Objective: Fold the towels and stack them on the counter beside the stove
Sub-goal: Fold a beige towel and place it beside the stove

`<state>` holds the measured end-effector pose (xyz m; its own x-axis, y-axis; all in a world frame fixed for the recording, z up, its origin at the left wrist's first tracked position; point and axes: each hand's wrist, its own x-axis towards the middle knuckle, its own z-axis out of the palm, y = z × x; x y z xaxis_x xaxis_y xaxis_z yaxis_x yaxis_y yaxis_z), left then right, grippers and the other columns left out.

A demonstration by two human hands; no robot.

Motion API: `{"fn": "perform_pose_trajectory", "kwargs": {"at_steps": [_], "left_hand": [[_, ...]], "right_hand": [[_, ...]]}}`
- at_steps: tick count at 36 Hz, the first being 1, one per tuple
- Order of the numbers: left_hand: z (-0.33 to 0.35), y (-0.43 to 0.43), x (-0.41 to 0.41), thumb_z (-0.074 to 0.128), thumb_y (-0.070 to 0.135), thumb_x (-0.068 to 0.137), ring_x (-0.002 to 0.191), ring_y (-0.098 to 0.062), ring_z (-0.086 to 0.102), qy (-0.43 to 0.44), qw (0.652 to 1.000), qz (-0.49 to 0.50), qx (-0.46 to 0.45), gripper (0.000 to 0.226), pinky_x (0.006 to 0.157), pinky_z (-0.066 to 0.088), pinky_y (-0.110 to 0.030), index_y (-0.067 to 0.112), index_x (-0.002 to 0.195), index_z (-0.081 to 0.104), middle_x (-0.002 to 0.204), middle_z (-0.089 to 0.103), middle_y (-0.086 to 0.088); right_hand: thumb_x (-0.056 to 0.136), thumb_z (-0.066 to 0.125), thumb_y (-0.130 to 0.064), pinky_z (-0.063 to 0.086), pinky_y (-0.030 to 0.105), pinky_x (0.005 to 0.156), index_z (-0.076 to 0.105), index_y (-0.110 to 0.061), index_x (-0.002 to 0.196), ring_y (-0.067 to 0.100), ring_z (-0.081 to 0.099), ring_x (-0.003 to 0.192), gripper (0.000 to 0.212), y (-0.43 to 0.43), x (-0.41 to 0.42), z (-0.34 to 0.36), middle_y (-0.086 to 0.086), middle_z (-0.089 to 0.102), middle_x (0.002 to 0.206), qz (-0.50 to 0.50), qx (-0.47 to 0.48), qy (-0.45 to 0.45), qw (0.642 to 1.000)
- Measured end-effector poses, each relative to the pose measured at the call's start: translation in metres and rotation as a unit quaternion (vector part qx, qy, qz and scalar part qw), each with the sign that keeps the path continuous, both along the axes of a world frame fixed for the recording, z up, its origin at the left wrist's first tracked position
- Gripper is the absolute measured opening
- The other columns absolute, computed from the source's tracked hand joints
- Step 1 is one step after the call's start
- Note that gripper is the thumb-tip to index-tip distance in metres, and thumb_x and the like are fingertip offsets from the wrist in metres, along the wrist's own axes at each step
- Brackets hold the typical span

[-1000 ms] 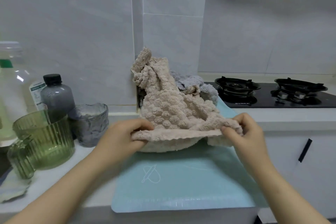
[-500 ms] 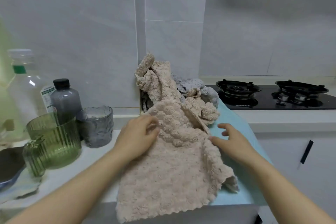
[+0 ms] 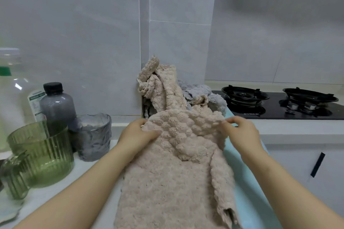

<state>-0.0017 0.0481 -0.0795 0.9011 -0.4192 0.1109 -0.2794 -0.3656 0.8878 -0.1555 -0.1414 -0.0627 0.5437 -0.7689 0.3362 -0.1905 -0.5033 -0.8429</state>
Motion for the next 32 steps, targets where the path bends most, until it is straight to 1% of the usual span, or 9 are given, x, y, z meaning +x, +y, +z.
{"fn": "perform_pose_trajectory", "kwargs": {"at_steps": [7,12,16,20,23,25,27,29,32], "left_hand": [[0.014,-0.007,-0.01,0.07,0.01,0.077,0.064,-0.013,0.04,-0.105,0.985,0.015,-0.14,0.034,0.056,0.029,-0.027,0.02,0.069,0.039,0.072,0.05,0.005],[0.023,-0.008,-0.014,0.073,0.005,0.076,0.084,-0.006,0.051,-0.083,0.971,-0.021,-0.225,0.036,0.063,0.04,-0.021,0.021,0.078,0.04,0.098,0.054,0.012],[0.027,-0.003,-0.01,0.071,0.002,0.078,0.073,0.011,0.054,-0.079,0.948,0.012,-0.307,0.044,0.06,0.047,-0.012,0.029,0.104,0.048,0.11,0.048,0.015],[0.017,-0.003,-0.001,0.064,0.001,0.08,0.107,-0.017,0.05,-0.215,0.965,0.068,-0.134,0.035,0.084,0.034,-0.017,0.027,0.102,0.055,0.121,0.041,0.004],[0.004,-0.002,-0.005,0.063,0.0,0.079,0.125,-0.027,0.038,-0.318,0.944,0.089,-0.004,0.036,0.099,0.032,-0.031,0.018,0.11,0.06,0.137,0.037,-0.006],[-0.002,0.002,-0.012,0.07,-0.001,0.071,0.111,-0.035,0.047,-0.421,0.902,0.094,0.038,0.035,0.09,0.041,-0.045,0.018,0.101,0.064,0.124,0.051,-0.011],[-0.007,0.008,-0.021,0.068,0.003,0.069,0.089,-0.028,0.055,-0.485,0.874,0.01,0.035,0.029,0.074,0.048,-0.042,0.023,0.089,0.062,0.1,0.058,-0.004],[-0.013,0.018,-0.034,0.052,0.02,0.076,0.085,-0.015,0.053,-0.474,0.872,-0.115,0.051,0.016,0.069,0.049,-0.035,0.033,0.087,0.052,0.091,0.054,0.008],[-0.027,0.032,-0.047,0.039,0.04,0.082,0.087,0.003,0.045,-0.416,0.869,-0.239,0.121,0.017,0.073,0.045,-0.021,0.038,0.097,0.046,0.092,0.051,0.019]], "right_hand": [[0.09,0.05,-0.019,0.039,0.028,0.056,0.062,-0.018,0.089,0.015,0.054,0.064,0.011,-0.004,0.006,0.027,0.0,0.063,0.06,-0.061,0.013,-0.116,0.991],[0.089,0.049,-0.019,0.042,0.03,0.066,0.06,-0.024,0.085,0.017,0.061,0.086,0.012,-0.002,0.012,0.038,-0.008,0.067,0.07,-0.085,0.01,-0.131,0.988],[0.089,0.051,-0.015,0.043,0.029,0.079,0.056,-0.017,0.118,0.02,0.059,0.097,0.029,-0.003,0.021,0.029,-0.001,0.065,0.1,-0.043,0.003,-0.06,0.997],[0.089,0.052,-0.015,0.042,0.03,0.08,0.017,-0.026,0.147,0.02,0.052,0.102,0.07,0.004,0.022,0.01,0.003,0.04,0.141,0.101,0.037,0.086,0.99],[0.089,0.055,-0.024,0.041,0.043,0.1,0.017,-0.029,0.147,0.026,0.044,0.126,0.07,0.004,0.013,-0.002,0.002,0.036,0.147,0.08,-0.041,0.142,0.986],[0.089,0.055,-0.025,0.039,0.044,0.1,0.031,-0.026,0.141,0.024,0.046,0.123,0.057,0.005,0.002,-0.006,0.002,0.046,0.138,0.048,-0.117,0.13,0.983],[0.088,0.055,-0.023,0.041,0.039,0.094,0.047,-0.024,0.124,0.019,0.05,0.11,0.037,0.008,-0.014,-0.011,-0.004,0.054,0.12,0.046,-0.182,0.107,0.976],[0.088,0.057,-0.021,0.042,0.03,0.085,0.052,-0.029,0.1,0.013,0.052,0.097,0.015,0.013,-0.032,-0.014,-0.008,0.058,0.1,0.09,-0.223,0.11,0.964],[0.086,0.061,-0.023,0.041,0.018,0.077,0.049,-0.037,0.078,0.003,0.051,0.087,0.02,0.022,-0.057,-0.022,-0.012,0.058,0.087,0.2,-0.252,0.168,0.932]]}}
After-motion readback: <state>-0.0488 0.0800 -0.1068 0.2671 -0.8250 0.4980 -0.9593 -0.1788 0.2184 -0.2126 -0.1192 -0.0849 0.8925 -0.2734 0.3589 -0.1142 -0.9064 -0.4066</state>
